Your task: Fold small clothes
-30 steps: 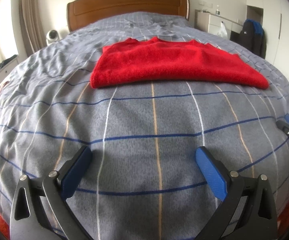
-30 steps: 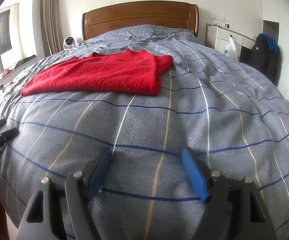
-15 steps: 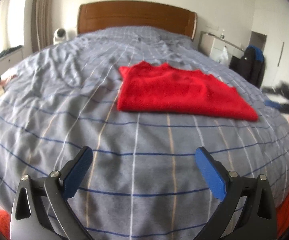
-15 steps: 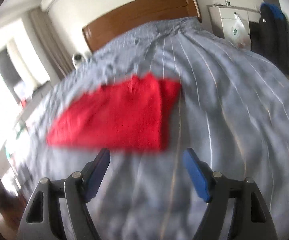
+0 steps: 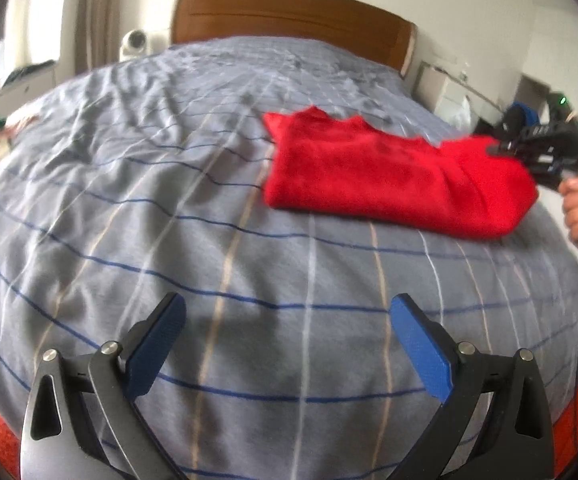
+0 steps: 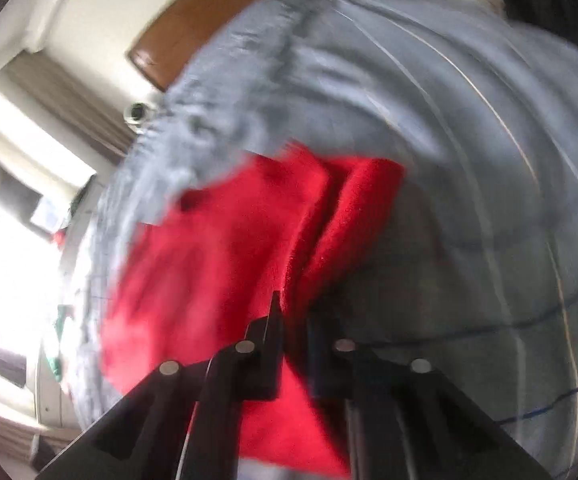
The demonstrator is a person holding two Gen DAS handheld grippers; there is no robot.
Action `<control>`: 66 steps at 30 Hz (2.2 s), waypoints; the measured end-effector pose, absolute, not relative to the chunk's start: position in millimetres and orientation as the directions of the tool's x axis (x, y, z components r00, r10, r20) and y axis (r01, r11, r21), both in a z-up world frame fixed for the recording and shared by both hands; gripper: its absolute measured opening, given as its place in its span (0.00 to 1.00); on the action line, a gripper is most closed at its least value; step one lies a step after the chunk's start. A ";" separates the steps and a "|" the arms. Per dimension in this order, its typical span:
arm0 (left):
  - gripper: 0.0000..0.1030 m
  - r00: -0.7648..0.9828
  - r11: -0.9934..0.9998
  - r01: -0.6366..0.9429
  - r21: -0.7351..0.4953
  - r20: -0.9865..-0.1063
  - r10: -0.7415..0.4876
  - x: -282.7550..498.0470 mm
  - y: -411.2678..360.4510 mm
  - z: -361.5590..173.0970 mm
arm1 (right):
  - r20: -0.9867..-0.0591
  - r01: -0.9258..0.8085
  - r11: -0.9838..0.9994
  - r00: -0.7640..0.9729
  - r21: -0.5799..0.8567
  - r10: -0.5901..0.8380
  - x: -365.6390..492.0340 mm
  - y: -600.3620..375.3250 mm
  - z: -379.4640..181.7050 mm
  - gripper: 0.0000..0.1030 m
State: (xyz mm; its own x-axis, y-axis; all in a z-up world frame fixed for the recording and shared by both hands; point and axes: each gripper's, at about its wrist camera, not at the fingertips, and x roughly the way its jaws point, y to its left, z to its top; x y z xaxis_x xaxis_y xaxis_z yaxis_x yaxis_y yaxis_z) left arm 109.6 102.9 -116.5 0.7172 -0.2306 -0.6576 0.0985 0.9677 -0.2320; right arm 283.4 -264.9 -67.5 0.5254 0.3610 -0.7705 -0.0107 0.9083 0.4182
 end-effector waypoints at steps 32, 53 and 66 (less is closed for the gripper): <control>0.99 0.733 0.933 -0.029 -0.359 -0.642 -0.224 114.1 162.2 -120.5 | -0.850 -0.426 0.856 0.295 0.292 0.437 274.0 -16.0 -133.4 0.18; 0.99 0.727 0.900 0.038 -0.433 -0.606 -0.323 125.7 152.1 -86.9 | -0.811 -0.267 0.917 0.435 0.297 0.390 211.9 -139.4 -114.1 0.73; 0.97 0.445 0.892 0.118 -0.436 -0.780 -0.440 326.6 101.0 -106.4 | -0.683 -0.020 0.751 0.402 0.660 0.610 328.6 -181.6 -137.8 0.81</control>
